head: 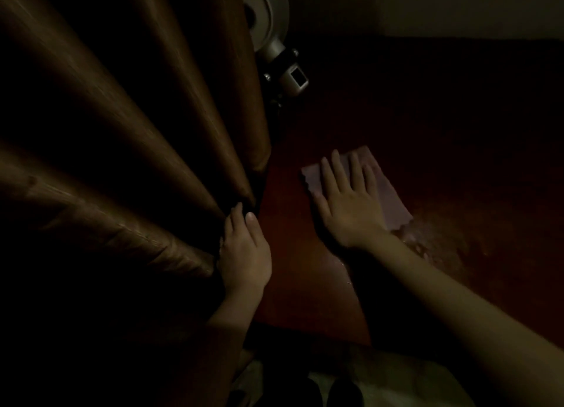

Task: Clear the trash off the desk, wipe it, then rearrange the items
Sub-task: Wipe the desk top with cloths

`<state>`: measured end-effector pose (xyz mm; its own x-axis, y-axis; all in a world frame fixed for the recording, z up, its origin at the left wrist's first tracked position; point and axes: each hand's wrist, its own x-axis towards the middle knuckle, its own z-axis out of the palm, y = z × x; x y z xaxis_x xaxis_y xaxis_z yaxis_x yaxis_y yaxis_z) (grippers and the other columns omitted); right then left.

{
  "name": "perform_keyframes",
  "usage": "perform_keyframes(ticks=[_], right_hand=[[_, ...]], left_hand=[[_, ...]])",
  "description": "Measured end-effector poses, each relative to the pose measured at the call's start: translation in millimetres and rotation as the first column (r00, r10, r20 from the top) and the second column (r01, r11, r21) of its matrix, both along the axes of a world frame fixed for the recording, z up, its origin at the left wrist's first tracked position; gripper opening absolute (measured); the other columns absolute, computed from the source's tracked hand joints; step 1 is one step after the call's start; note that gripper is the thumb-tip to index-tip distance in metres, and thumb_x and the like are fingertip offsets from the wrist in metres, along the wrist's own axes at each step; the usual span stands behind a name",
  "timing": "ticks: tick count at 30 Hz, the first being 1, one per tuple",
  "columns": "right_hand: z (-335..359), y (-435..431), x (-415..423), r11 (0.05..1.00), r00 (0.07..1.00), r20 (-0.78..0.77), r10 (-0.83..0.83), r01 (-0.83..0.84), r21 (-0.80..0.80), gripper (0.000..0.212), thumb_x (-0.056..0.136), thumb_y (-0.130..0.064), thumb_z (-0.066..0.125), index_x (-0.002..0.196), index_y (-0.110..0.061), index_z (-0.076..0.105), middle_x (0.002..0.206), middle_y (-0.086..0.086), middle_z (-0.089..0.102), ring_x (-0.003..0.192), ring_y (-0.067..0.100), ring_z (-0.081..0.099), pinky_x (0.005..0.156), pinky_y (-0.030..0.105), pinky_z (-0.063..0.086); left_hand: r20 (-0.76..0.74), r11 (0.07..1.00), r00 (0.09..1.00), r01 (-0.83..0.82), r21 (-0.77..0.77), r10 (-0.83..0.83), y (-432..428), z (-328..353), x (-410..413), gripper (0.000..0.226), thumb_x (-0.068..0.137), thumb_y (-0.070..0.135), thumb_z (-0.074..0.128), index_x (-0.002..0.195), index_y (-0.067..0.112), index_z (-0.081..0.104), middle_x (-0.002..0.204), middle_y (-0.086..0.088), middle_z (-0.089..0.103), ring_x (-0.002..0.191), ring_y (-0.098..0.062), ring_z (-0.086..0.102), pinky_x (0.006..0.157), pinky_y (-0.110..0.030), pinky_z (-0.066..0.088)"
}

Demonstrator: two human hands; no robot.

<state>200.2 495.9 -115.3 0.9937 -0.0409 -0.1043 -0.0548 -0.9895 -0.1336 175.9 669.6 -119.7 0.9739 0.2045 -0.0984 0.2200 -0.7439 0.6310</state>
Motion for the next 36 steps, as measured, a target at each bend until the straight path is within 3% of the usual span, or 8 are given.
perform_keyframes(ticks=[4,10,14,17,22,26,32,36], right_hand=[[2,30,9,0.993,0.993,0.009,0.118,-0.118,-0.018,0.063,0.099,-0.05,0.004,0.151,-0.015,-0.006,0.159,0.008,-0.011,0.145,0.03,-0.016,0.117,0.044,-0.012],[-4,29,-61,0.959,0.955,0.085,0.283,-0.284,-0.003,0.061,0.101,-0.046,0.009,0.15,-0.011,0.019,0.158,0.011,0.015,0.146,0.033,0.008,0.115,0.048,0.008],[-5,15,-106,0.998,0.992,0.118,-0.034,0.039,-0.044,0.059,0.101,-0.045,0.018,0.15,-0.012,0.021,0.158,0.009,0.016,0.146,0.03,0.007,0.116,0.046,0.009],[-4,55,-103,0.947,0.937,0.145,-0.319,0.321,0.01,0.061,0.099,-0.043,0.022,0.149,-0.007,0.023,0.156,0.015,0.019,0.145,0.035,0.011,0.115,0.049,0.01],[-8,100,-118,0.977,0.965,0.151,-0.213,0.211,0.03,0.061,0.099,-0.042,0.022,0.149,-0.007,0.025,0.156,0.014,0.02,0.145,0.034,0.012,0.113,0.049,0.015],[-8,83,-143,0.993,0.982,0.145,-0.121,0.12,0.019,0.058,0.1,-0.042,0.022,0.15,-0.011,0.024,0.158,0.009,0.018,0.146,0.03,0.013,0.113,0.046,0.015],[-10,5,-193,0.905,0.903,0.112,-0.416,0.423,-0.048,0.061,0.102,-0.046,0.01,0.151,-0.012,0.015,0.159,0.01,0.01,0.147,0.026,0.0,0.118,0.035,-0.006],[-8,25,-162,0.793,0.784,0.143,-0.604,0.609,0.009,0.061,0.101,-0.045,0.008,0.149,-0.007,0.02,0.155,0.016,0.018,0.143,0.037,0.012,0.114,0.045,0.008]], left_hand=[[0.053,0.999,0.998,-0.021,-0.038,0.023,1,-3,2,0.055,0.101,0.042,0.016,0.143,0.013,0.038,0.142,-0.012,0.045,0.124,-0.029,0.048,0.098,-0.039,0.041],[-0.013,0.999,1.0,-0.023,-0.045,0.022,0,2,4,0.051,0.102,0.037,0.017,0.141,0.012,0.039,0.139,-0.013,0.047,0.12,-0.031,0.05,0.094,-0.038,0.041],[-0.017,0.999,1.0,0.018,-0.027,-0.018,1,1,7,0.051,0.102,0.039,0.016,0.141,0.016,0.038,0.139,-0.008,0.047,0.119,-0.029,0.051,0.093,-0.041,0.042],[-0.04,0.999,0.999,0.002,-0.044,-0.004,3,-1,11,0.052,0.102,0.041,0.014,0.139,0.016,0.041,0.136,-0.009,0.05,0.115,-0.032,0.053,0.094,-0.047,0.045],[-0.062,0.999,0.998,0.008,-0.05,-0.011,6,-1,15,0.049,0.103,0.041,0.014,0.129,0.014,0.045,0.126,-0.013,0.054,0.106,-0.037,0.055,0.087,-0.048,0.047],[-0.008,0.998,0.998,0.061,-0.027,-0.062,6,2,12,0.048,0.103,0.039,0.015,0.137,0.014,0.039,0.134,-0.013,0.05,0.11,-0.036,0.054,0.086,-0.044,0.043],[0.039,0.988,0.987,0.156,0.005,-0.156,3,6,9,0.047,0.103,0.037,0.019,0.136,0.011,0.04,0.131,-0.013,0.051,0.106,-0.034,0.055,0.075,-0.033,0.037],[0.157,0.957,0.946,0.272,0.096,-0.284,4,4,10,0.052,0.101,0.042,0.017,0.14,0.013,0.038,0.14,-0.009,0.046,0.123,-0.03,0.047,0.091,-0.043,0.042]])
